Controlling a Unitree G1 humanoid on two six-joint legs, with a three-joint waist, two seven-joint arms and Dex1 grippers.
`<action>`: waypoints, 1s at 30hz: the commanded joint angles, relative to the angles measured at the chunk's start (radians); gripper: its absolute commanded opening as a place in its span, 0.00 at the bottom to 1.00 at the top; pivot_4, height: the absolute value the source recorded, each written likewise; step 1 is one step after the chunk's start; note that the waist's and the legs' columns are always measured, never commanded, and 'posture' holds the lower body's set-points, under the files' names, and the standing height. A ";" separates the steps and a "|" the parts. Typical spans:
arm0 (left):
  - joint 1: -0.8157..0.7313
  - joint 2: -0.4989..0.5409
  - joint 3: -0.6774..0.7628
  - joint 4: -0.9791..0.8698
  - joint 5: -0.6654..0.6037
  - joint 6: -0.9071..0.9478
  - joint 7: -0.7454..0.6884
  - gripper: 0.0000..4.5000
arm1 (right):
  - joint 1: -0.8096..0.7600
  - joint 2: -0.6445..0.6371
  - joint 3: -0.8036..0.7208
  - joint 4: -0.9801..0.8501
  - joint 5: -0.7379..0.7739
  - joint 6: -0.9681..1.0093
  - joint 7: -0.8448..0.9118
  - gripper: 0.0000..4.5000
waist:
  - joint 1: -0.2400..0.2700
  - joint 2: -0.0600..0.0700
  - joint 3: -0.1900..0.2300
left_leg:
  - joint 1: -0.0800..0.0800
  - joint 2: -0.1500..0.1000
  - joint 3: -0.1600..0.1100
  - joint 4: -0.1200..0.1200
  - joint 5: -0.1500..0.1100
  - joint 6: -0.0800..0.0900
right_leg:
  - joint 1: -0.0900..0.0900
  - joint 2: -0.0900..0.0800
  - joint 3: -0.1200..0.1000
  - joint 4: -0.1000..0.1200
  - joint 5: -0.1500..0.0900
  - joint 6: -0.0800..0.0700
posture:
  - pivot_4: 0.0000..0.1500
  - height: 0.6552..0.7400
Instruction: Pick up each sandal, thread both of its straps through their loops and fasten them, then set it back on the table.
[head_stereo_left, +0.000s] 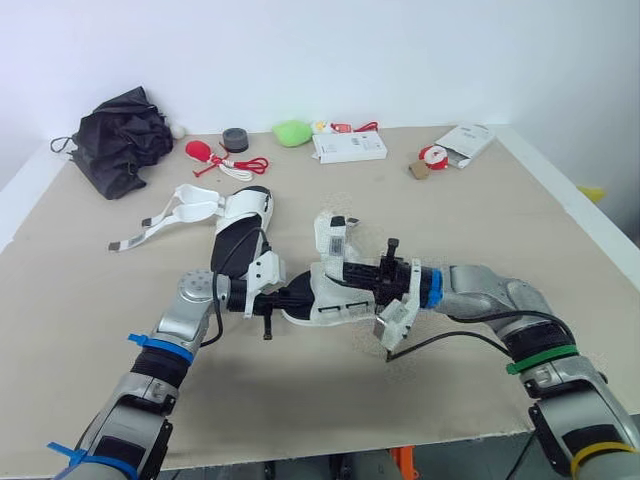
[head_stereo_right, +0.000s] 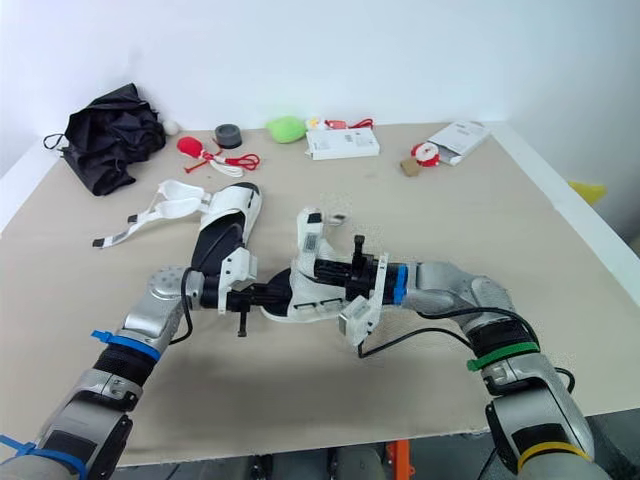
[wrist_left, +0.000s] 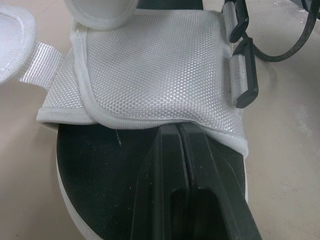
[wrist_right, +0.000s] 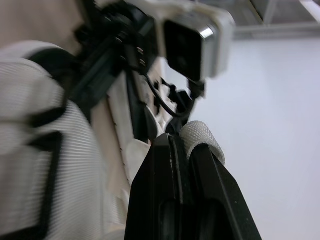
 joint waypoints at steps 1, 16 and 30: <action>0.038 -0.001 -0.068 0.057 0.054 0.023 -0.008 0.00 | -0.004 -0.061 0.044 0.021 0.008 -0.032 0.030 0.01 | 0.000 0.000 0.000 | 0.000 -0.001 0.000 0.000 0.000 0.001 | 0.000 0.000 0.000 0.000 0.000 0.001 | 1.00 1.00; 0.028 0.001 -0.064 0.069 0.055 0.020 -0.009 0.00 | -0.017 -0.141 0.018 -0.013 0.024 -0.078 -0.017 0.99 | 0.000 0.000 0.000 | 0.005 -0.003 -0.004 0.000 -0.002 0.004 | 0.009 -0.003 -0.001 -0.004 -0.001 0.002 | 1.00 1.00; 0.026 0.024 -0.068 0.071 0.050 0.021 -0.028 0.00 | 0.153 -0.426 0.046 -0.390 1.016 0.704 0.663 0.99 | -0.002 0.000 0.001 | 0.006 -0.002 -0.004 0.001 -0.002 0.005 | 0.011 -0.003 0.000 -0.004 0.000 0.003 | 1.00 1.00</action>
